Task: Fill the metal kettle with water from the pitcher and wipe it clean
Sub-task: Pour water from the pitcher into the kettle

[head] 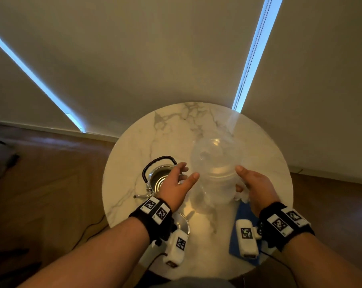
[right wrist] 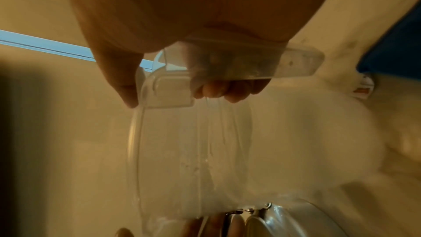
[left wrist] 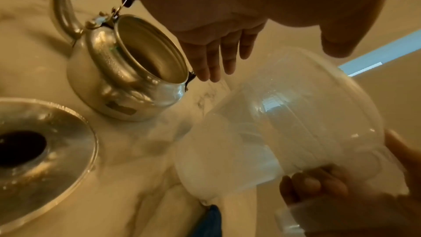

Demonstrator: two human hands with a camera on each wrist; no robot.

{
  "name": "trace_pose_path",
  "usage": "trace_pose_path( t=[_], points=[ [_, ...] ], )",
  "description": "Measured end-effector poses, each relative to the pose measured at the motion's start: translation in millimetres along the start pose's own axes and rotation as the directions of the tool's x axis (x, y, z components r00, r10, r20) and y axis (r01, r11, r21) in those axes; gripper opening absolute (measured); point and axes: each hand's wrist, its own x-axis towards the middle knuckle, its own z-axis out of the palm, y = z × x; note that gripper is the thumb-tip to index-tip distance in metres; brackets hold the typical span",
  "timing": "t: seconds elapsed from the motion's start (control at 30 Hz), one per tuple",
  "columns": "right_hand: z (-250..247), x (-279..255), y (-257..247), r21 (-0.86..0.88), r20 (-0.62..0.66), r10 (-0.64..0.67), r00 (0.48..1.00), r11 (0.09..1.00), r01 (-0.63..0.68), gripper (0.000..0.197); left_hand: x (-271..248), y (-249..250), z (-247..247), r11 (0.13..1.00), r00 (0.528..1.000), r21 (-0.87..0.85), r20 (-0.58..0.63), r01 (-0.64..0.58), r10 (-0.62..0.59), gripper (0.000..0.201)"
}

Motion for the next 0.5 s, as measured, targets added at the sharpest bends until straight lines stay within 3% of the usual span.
trace_pose_path(
  t=[0.07, 0.2, 0.37, 0.5],
  points=[
    [1, -10, -9, -0.013, 0.06, -0.051, 0.997, 0.999, 0.052, 0.088, -1, 1, 0, 0.984, 0.998, -0.164, 0.036, 0.065, -0.06, 0.079],
    [13, -22, -19, -0.017, 0.135, -0.104, 0.985, 0.994, 0.108, 0.084, -12, -4, 0, 0.87, 0.985, -0.465, 0.129, 0.161, -0.113, 0.065],
    [30, -31, -22, -0.117, 0.165, -0.112, 0.98, 0.984, 0.133, 0.061, -28, -22, -6, 0.784, 0.971, -0.577, 0.191, 0.228, -0.142, 0.068],
    [38, -31, -18, -0.177, 0.15, -0.08, 0.985, 0.978, 0.107, 0.058, -36, -26, -14, 0.754, 0.956, -0.588, 0.19, 0.293, -0.224, 0.047]
  ],
)
